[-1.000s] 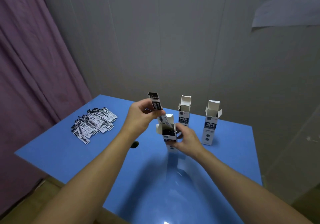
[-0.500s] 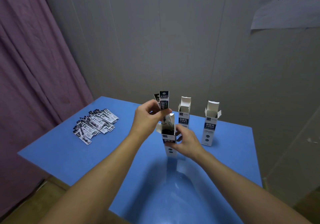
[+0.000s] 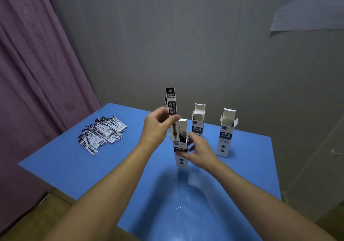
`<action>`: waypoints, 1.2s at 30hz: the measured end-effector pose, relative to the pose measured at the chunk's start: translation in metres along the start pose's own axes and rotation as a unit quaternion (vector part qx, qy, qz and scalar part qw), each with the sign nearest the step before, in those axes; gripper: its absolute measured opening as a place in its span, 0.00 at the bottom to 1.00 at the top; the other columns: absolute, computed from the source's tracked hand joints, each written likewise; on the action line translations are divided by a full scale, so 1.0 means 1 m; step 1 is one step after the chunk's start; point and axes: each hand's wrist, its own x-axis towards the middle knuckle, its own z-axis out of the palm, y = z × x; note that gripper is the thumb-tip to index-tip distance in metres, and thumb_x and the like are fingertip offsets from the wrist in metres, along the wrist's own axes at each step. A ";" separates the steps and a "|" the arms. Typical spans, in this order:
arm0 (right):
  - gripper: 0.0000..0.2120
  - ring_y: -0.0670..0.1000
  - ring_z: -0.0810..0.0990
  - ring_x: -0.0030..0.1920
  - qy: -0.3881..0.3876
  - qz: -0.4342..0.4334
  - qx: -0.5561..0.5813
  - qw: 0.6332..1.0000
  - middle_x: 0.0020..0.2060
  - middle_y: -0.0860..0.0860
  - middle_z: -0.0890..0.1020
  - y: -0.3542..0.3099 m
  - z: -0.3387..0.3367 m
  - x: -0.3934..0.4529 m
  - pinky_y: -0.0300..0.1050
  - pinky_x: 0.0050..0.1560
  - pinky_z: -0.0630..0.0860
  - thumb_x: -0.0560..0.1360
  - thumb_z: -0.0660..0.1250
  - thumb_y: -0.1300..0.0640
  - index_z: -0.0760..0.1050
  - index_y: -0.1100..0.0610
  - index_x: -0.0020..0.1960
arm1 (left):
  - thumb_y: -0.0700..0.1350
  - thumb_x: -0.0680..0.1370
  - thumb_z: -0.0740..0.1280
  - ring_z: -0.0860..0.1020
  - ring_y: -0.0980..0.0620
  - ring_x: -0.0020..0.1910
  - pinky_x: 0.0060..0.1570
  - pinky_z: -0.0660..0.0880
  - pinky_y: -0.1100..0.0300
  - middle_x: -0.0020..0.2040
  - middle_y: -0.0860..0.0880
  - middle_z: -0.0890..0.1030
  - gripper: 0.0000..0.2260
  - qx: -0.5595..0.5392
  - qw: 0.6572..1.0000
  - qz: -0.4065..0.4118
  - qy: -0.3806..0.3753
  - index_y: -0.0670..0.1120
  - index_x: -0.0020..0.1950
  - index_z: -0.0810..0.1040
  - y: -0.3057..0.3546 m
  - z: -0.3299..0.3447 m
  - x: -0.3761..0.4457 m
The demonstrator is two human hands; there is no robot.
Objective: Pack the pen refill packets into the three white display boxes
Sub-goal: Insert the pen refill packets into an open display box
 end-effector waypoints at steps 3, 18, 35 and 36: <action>0.22 0.44 0.78 0.48 -0.003 -0.009 -0.008 1.000 0.48 0.43 0.81 -0.001 0.001 0.000 0.45 0.47 0.79 0.68 0.79 0.49 0.75 0.50 0.57 | 0.45 0.75 0.75 0.75 0.52 0.38 0.41 0.75 0.51 0.39 0.37 0.78 0.11 -0.020 1.000 0.004 0.021 0.39 0.45 0.78 0.004 -0.001 0.004; 0.19 0.45 0.79 0.47 0.000 -0.002 0.007 1.000 0.45 0.41 0.80 -0.009 0.002 0.006 0.46 0.48 0.78 0.67 0.80 0.49 0.73 0.46 0.51 | 0.51 0.68 0.81 0.71 0.58 0.48 0.46 0.67 0.63 0.50 0.57 0.77 0.11 0.153 0.980 -0.008 -0.130 0.55 0.44 0.81 -0.017 -0.001 0.007; 0.26 0.45 0.79 0.49 -0.003 0.088 0.035 0.996 0.49 0.44 0.81 0.010 0.007 0.007 0.45 0.49 0.80 0.66 0.80 0.53 0.74 0.49 0.60 | 0.44 0.74 0.77 0.73 0.54 0.46 0.47 0.71 0.62 0.49 0.54 0.78 0.07 0.114 0.985 -0.004 -0.130 0.58 0.45 0.86 -0.044 -0.007 0.011; 0.26 0.46 0.79 0.50 -0.007 0.103 0.034 0.994 0.49 0.44 0.81 0.013 0.009 0.007 0.47 0.51 0.81 0.66 0.80 0.52 0.74 0.49 0.60 | 0.45 0.74 0.77 0.73 0.54 0.46 0.47 0.71 0.62 0.49 0.54 0.79 0.07 0.114 0.985 -0.007 -0.126 0.58 0.46 0.85 -0.047 -0.008 0.011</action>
